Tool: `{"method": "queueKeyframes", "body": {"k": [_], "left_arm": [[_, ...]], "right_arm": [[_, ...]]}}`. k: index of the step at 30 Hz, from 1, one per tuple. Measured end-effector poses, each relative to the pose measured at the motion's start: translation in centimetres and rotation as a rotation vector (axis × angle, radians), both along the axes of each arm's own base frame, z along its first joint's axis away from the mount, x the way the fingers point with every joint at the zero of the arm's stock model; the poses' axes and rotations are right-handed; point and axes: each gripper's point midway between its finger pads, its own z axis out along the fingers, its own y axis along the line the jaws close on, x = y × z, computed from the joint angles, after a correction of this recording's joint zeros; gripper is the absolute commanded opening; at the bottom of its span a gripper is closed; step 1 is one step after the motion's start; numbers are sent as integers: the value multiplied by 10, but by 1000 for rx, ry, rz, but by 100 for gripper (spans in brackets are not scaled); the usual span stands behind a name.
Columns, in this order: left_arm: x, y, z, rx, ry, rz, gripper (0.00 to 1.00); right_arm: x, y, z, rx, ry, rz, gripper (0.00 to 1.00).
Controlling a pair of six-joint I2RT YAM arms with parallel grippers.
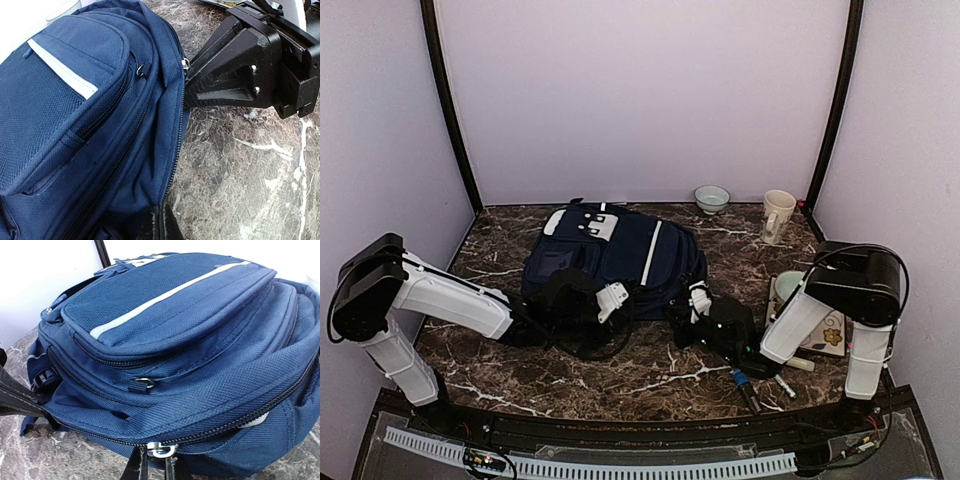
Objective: Pack the student bag
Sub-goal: Grab the largest pocket of the student bag.
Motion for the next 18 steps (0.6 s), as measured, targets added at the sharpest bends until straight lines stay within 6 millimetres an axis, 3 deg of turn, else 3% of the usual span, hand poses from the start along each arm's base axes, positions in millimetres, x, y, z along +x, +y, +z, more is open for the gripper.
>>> {"method": "queueKeyframes", "body": {"k": [8,18], "left_arm": [[0,2,0,7,-1,10,0],[3,7,3,12,-23,70,0]], "right_arm": [[-14,-4,-4,-12,7,61,0],[-26,-13,8,-31,43,96,0]]}}
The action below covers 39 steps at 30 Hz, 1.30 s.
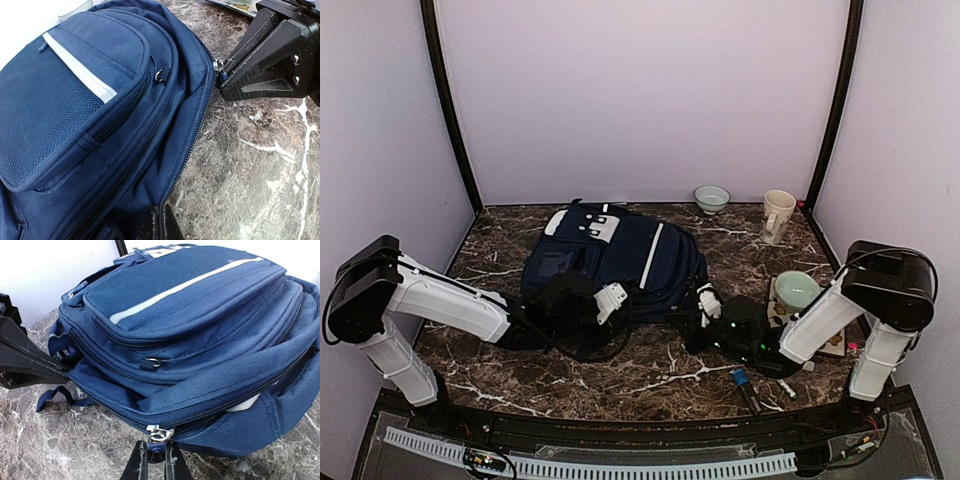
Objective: Pack the student bag
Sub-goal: Grab the largest pocket of the student bag, then zip the student bag into the largest pocket of the bag.
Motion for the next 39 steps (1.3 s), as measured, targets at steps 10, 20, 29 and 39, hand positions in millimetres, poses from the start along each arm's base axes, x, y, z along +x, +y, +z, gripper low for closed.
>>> {"method": "queueKeyframes", "body": {"k": [10,20,29,39], "left_arm": [[-1,28,6,5,-19,113,0],[-3,65,10,-5,-25,256,0],[7,101,2,8,-57,444,0],[24,111,-5,19,-85,460,0]], "right_arm": [[5,-13,0,-49,39,-25,0],[-5,6,3,-51,75,94,0],[-58,29,25,-107,56,263,0],[-101,67,20,-104,41,364,0]]}}
